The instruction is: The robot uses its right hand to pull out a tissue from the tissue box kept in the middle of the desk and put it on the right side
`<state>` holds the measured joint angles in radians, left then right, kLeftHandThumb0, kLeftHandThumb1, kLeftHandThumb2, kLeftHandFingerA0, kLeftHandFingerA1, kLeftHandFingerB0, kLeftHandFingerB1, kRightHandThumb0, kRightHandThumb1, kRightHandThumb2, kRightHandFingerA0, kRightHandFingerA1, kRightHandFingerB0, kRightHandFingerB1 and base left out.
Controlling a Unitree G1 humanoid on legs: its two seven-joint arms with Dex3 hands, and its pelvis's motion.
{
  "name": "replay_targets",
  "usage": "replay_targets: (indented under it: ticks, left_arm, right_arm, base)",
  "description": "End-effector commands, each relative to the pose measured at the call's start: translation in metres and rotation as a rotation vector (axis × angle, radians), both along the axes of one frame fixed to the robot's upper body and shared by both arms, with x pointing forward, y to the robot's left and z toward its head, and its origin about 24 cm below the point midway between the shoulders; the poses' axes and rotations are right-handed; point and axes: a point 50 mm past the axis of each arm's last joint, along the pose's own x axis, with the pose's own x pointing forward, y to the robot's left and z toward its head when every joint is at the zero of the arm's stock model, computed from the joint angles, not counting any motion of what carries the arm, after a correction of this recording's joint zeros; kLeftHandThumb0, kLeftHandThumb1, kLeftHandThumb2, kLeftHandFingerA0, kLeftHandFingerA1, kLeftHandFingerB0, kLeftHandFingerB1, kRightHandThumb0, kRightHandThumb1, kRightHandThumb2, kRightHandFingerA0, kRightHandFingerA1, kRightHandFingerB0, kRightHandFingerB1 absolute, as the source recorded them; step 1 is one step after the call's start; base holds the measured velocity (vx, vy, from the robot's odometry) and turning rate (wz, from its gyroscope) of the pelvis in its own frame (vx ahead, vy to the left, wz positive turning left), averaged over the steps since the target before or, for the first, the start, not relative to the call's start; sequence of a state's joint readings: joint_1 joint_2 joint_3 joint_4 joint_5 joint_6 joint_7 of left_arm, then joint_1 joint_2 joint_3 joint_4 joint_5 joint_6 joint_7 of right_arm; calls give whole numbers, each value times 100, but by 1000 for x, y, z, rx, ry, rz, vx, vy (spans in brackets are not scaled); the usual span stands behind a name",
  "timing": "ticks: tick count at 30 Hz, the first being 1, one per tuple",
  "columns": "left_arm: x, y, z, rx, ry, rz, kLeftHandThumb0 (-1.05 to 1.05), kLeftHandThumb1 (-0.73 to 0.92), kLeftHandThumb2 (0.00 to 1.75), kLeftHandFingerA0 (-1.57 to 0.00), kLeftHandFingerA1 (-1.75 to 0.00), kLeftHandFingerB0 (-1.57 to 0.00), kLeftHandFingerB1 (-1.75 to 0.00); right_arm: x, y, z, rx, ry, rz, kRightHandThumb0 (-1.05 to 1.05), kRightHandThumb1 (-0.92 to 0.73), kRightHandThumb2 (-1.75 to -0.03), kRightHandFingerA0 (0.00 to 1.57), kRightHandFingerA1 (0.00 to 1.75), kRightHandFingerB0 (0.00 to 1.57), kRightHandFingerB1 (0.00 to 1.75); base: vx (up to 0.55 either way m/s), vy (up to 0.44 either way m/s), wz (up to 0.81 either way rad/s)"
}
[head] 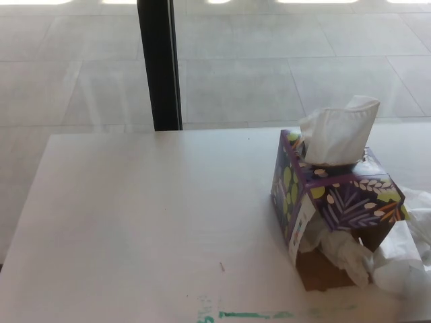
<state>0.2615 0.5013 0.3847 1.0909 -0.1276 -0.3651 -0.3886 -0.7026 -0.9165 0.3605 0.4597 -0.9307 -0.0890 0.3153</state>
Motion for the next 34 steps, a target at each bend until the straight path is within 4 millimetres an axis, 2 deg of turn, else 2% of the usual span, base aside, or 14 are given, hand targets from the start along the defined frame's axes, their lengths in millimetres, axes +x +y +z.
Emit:
replay_targets:
  ticks: [1, 3, 4, 10, 12, 13, 15, 16, 20, 21, 22, 30, 33, 34]
  left_arm:
    - [5, 10, 11, 30, -41, 6, -91, 92, 70, -71, -127, -59, -121]
    - [6, 10, 11, 33, -41, 3, -90, 92, 70, -73, -127, -60, -122]
    - [7, 9, 11, 24, -43, 5, -85, 72, 118, -83, -112, -70, -107]
    - [8, 9, 11, 21, -44, 2, -89, 92, 69, -81, -125, -60, -125]
    - [9, 9, 11, 21, -46, 4, -86, 92, 70, -75, -126, -61, -122]
    - [11, 8, 10, 20, -49, 3, -83, 73, 118, -83, -112, -70, -106]
    - [11, 9, 10, 24, -46, 1, -88, 92, 70, -75, -126, -61, -122]
    - [12, 9, 10, 23, -46, 5, -83, 72, 118, -83, -112, -71, -107]
    - [13, 8, 9, 20, -43, 18, -86, 72, 119, -84, -112, -69, -106]
    - [13, 9, 9, 17, -41, 21, -89, 92, 71, -76, -126, -59, -121]
    - [13, 10, 9, 19, -40, 24, -90, 92, 70, -73, -126, -57, -123]
    - [14, 8, 6, 27, -27, 29, -91, 75, 121, -80, -112, -69, -108]
    - [16, 8, 6, 24, -23, 32, -90, 92, 70, -75, -127, -60, -122]
    - [17, 9, 6, 30, -7, 30, -84, 73, 118, -82, -109, -69, -104]
  right_arm:
    - [-77, -64, 75, 310, -225, -261, -54, -59, -60, 4, 32, 17, 27]
    - [-88, -72, 71, 321, -266, -272, -59, -50, -79, 17, 49, 22, 42]
    - [-103, -84, 60, 347, -343, -280, -56, -64, -59, 72, 69, 53, 41]
    - [-150, -121, -3, 508, -532, -410, -59, -65, -59, 84, 91, 63, 62]
    - [-187, -135, -60, 584, -569, -594, -58, -66, -58, 92, 100, 59, 71]
    - [-214, -138, -98, 594, -618, -701, -60, -68, -60, 88, 102, 55, 73]
    - [-225, -140, -113, 607, -609, -761, -61, -69, -60, 89, 103, 56, 72]
    - [-235, -140, -127, 622, -624, -805, -60, -68, -59, 88, 108, 58, 71]
    - [-266, -133, -171, 800, -770, -944, -59, -66, -68, 86, 163, 56, 88]
    - [-271, -130, -181, 836, -815, -970, -60, -70, -61, 97, 166, 58, 88]
    - [-276, -129, -190, 877, -839, -1022, -61, -71, -62, 76, 129, 57, 88]
    - [-305, -116, -230, 1090, -1058, -1347, -58, -69, -64, 86, 166, 69, 114]
    - [-311, -113, -240, 1141, -1018, -1453, -55, -70, -67, 76, 142, 65, 111]
    - [-311, -110, -243, 1176, -1011, -1471, -53, -69, -66, 63, 124, 66, 113]
  base:
    - [0, 0, 0]
    - [0, 0, 0]
    - [0, 0, 0]
    - [0, 0, 0]
    - [0, 0, 0]
    - [0, 0, 0]
    - [0, 0, 0]
    - [0, 0, 0]
    - [0, 0, 0]
    - [0, 0, 0]
    - [0, 0, 0]
    - [0, 0, 0]
    - [0, 0, 0]
    - [0, 0, 0]
